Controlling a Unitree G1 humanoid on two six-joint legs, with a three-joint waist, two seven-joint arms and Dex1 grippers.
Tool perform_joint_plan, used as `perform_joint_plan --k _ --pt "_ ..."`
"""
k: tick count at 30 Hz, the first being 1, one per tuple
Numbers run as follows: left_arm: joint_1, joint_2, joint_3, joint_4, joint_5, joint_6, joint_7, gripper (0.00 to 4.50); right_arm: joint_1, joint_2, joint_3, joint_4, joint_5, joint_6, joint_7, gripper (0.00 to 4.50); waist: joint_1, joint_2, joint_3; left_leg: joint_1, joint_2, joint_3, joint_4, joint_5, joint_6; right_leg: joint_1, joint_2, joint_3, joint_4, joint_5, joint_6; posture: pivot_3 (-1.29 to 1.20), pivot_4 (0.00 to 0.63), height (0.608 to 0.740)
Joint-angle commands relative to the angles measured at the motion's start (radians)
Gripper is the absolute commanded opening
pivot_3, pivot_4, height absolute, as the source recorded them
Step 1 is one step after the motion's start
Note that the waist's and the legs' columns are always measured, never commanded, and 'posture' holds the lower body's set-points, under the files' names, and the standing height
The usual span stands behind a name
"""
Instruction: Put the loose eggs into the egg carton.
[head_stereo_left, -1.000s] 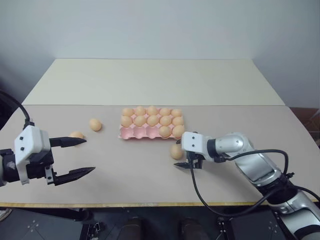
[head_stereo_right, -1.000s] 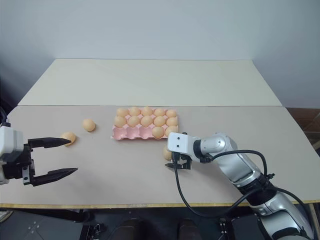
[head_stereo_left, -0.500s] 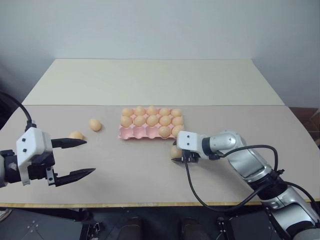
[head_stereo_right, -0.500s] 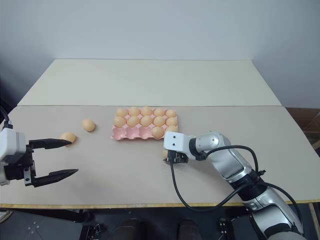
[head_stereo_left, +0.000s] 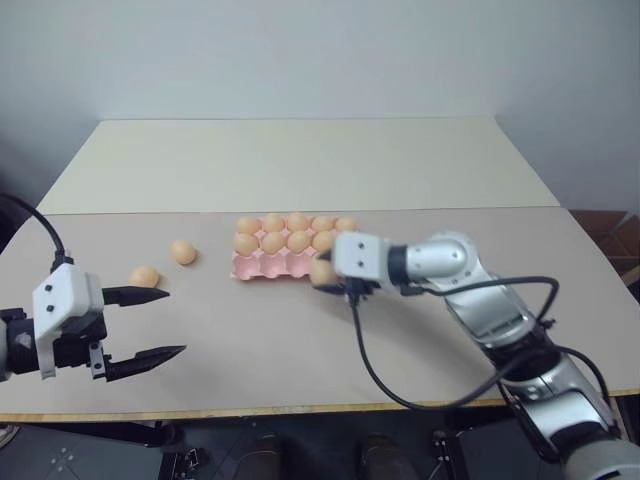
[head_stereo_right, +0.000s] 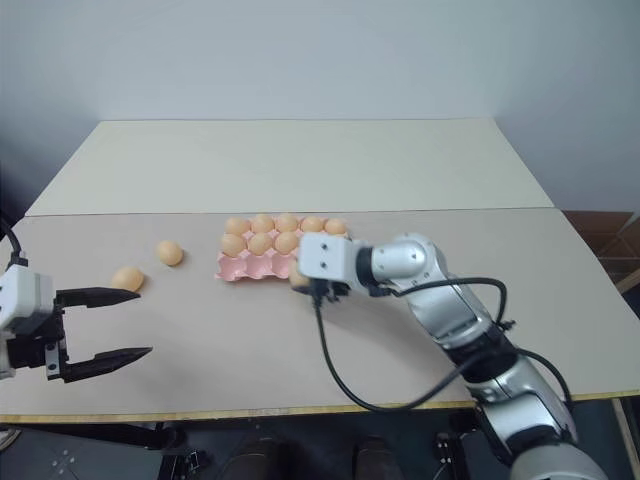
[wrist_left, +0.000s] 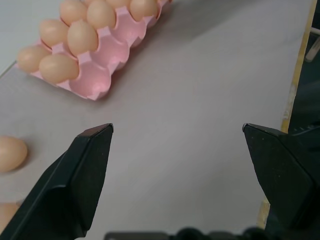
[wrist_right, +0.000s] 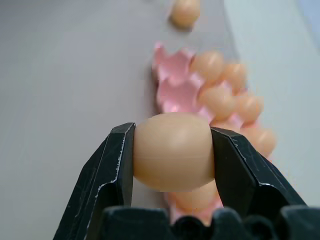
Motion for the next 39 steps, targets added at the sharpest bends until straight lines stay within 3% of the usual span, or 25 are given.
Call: perform_joint_plan --k 1,10,17,24,29,31,34,39 --pt "0.013 0.002 0.041 -0.006 0.007 -0.018 -0.009 4.50 -0.044 0.051 0.026 0.119 -0.076 -0.127 -0.083 2.23 0.002 0.000 0.000 0.000 -0.001 0.000 0.000 0.000 0.000 0.000 -0.001 0.000 0.000 0.000 0.000 0.00 0.150 0.740" --pt "0.048 -0.009 0.067 -0.024 0.013 -0.017 -0.010 4.50 -0.079 0.127 0.056 0.363 -0.167 -0.334 -0.151 2.23 -0.009 0.000 0.000 -0.001 -0.001 0.000 -0.001 0.000 -0.001 -0.003 -0.001 0.000 0.001 0.000 0.000 0.00 0.150 0.740" --pt "0.051 -0.010 0.064 -0.028 0.015 -0.018 -0.004 4.50 -0.096 0.150 0.053 0.444 -0.225 -0.421 -0.201 4.41 -0.011 0.000 0.000 -0.002 0.000 0.000 -0.001 0.001 -0.001 -0.003 -0.001 0.001 0.001 0.000 0.000 0.00 0.150 0.740" --pt "0.046 -0.008 0.059 -0.026 0.016 -0.022 -0.002 4.50 -0.069 0.110 0.027 0.346 -0.215 -0.423 -0.152 4.46 -0.010 0.000 0.000 -0.004 0.000 0.000 -0.001 0.001 -0.001 -0.005 -0.001 0.001 0.002 0.000 0.000 0.00 0.150 0.740" --pt "0.048 -0.009 0.061 -0.028 0.017 -0.023 -0.002 4.50 -0.008 0.042 -0.038 0.133 -0.133 -0.293 -0.051 4.46 -0.009 0.000 0.000 -0.010 0.000 0.000 -0.001 0.001 -0.001 -0.012 -0.001 0.001 0.003 0.000 0.000 0.00 0.150 0.740" --pt "0.048 -0.009 0.064 -0.025 0.019 -0.024 -0.002 4.50 0.035 -0.012 -0.110 -0.011 -0.001 -0.133 0.042 4.46 -0.008 0.000 0.000 -0.011 0.000 0.000 0.000 0.001 -0.001 -0.012 -0.001 0.000 0.003 0.000 0.000 0.00 0.150 0.740" --pt "0.050 -0.011 0.068 -0.018 0.031 -0.033 0.001 4.50 0.102 -0.155 -0.221 -0.182 0.184 0.024 0.186 4.46 0.003 0.000 0.000 -0.011 0.001 -0.001 0.000 0.001 -0.001 -0.011 -0.002 -0.001 0.002 0.000 0.000 0.00 0.150 0.740" --pt "0.035 -0.024 0.067 -0.013 0.037 -0.045 0.025 4.50 0.206 -0.395 -0.396 -0.288 0.403 0.171 0.345 4.46 0.017 0.000 0.000 -0.009 0.001 -0.001 0.000 0.001 -0.001 -0.009 -0.002 0.000 0.001 0.000 0.000 0.00 0.150 0.740"
